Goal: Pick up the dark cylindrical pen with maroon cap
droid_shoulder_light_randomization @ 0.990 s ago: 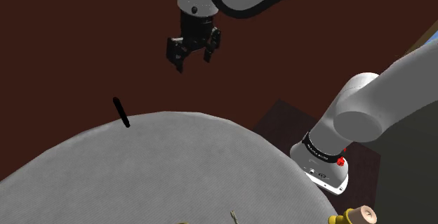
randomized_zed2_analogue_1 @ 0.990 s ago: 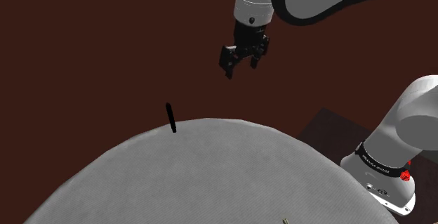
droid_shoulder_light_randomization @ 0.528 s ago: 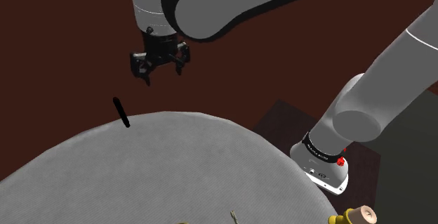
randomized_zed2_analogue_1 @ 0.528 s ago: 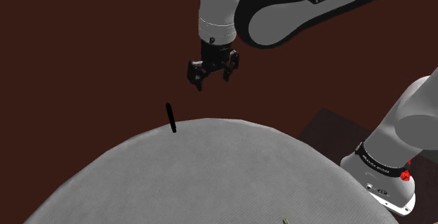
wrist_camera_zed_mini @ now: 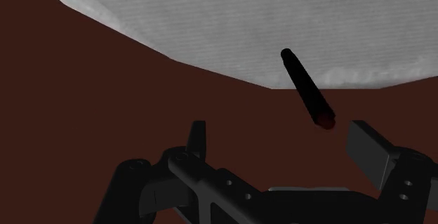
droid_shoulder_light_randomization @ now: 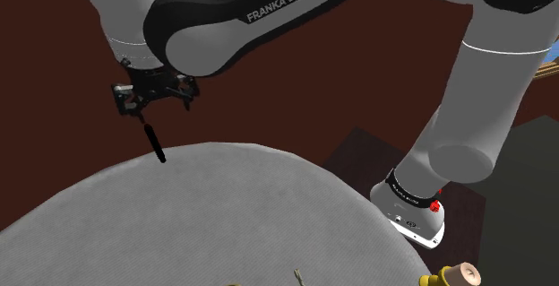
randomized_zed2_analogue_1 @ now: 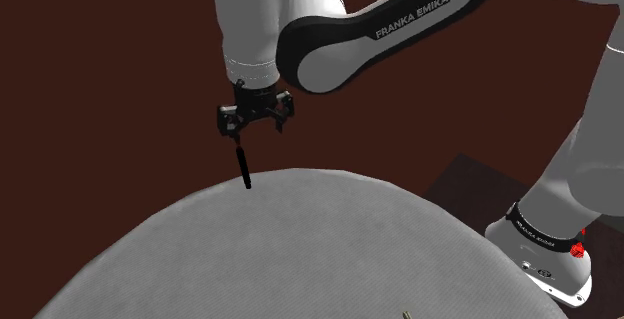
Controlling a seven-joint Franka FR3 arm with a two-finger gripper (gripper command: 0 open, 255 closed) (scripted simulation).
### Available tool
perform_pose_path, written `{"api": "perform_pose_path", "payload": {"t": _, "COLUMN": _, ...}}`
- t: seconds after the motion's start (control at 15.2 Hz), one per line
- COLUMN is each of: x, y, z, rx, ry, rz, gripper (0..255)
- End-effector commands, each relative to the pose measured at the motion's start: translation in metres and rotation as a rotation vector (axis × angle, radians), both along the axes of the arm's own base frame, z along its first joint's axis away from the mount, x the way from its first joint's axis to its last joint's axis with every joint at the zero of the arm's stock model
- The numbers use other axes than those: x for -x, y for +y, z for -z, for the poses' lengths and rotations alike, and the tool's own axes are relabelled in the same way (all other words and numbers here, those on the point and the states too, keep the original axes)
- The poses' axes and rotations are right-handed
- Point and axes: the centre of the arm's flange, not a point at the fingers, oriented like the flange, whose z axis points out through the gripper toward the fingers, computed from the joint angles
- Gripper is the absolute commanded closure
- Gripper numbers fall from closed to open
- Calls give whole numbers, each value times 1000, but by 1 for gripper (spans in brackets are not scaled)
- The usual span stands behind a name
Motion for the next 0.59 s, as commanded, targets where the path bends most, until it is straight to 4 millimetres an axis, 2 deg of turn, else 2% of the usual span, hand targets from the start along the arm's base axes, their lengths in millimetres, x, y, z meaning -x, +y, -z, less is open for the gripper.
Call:
{"api": "perform_pose_path", "payload": {"t": 0.0, "x": -13, "y": 23, "z": 10, "rx": 0, "ry": -12, "rz": 18, "gripper": 0}}
{"api": "perform_pose_path", "payload": {"t": 0.13, "x": -25, "y": 40, "z": 17, "rx": -1, "ry": -20, "rz": 30, "gripper": 0}}
{"api": "perform_pose_path", "payload": {"t": 0.53, "x": -25, "y": 40, "z": 49, "rx": -1, "ry": -20, "rz": 30, "gripper": 0}}
